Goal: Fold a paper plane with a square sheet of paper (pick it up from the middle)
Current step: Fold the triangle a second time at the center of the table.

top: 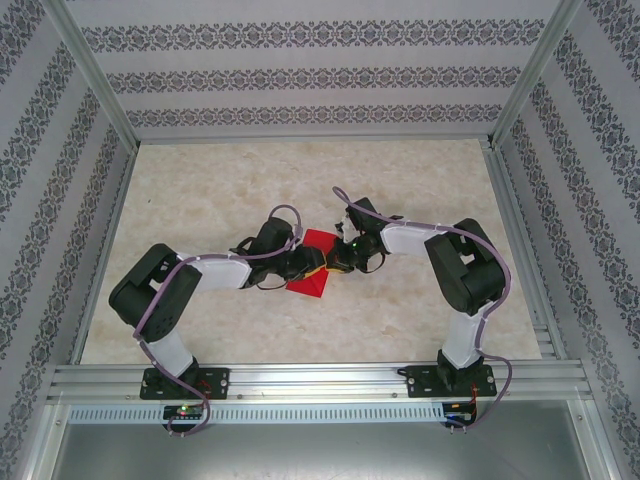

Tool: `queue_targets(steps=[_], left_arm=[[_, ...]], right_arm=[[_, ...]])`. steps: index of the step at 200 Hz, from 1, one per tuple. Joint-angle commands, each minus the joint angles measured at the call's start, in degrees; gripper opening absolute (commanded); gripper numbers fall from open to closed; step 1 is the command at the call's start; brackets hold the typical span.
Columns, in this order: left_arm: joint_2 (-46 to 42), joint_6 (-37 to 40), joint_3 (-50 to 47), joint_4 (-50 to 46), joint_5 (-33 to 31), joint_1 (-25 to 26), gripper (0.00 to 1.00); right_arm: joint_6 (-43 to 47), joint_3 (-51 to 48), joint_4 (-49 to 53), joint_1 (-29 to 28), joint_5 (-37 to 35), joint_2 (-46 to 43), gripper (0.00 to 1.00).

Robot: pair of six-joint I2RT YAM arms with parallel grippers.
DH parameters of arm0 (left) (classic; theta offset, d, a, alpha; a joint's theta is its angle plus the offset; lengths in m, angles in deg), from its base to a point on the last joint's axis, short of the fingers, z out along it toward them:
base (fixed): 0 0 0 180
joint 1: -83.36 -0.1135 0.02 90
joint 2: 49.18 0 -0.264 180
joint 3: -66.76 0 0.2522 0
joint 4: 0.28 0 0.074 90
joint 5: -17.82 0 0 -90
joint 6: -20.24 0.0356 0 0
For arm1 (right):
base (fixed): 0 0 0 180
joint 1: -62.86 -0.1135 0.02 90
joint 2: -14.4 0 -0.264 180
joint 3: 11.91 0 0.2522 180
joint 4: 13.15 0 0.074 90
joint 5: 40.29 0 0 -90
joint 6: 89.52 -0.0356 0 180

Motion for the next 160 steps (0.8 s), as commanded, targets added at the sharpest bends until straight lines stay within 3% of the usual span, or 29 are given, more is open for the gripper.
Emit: queue_targets(steps=[1,160], left_arm=[[1.21,1.98,1.40,0.69,0.64,0.84,0.32],[3.28,2.45,1.70,-1.48,-0.05,1.32,0.32]], right_arm=[[1.27,1.40,0.29,0.65,-1.45,0.80,0.04],[1.43,1.65,0.25,0.83,-1.46,1.85,0.04]])
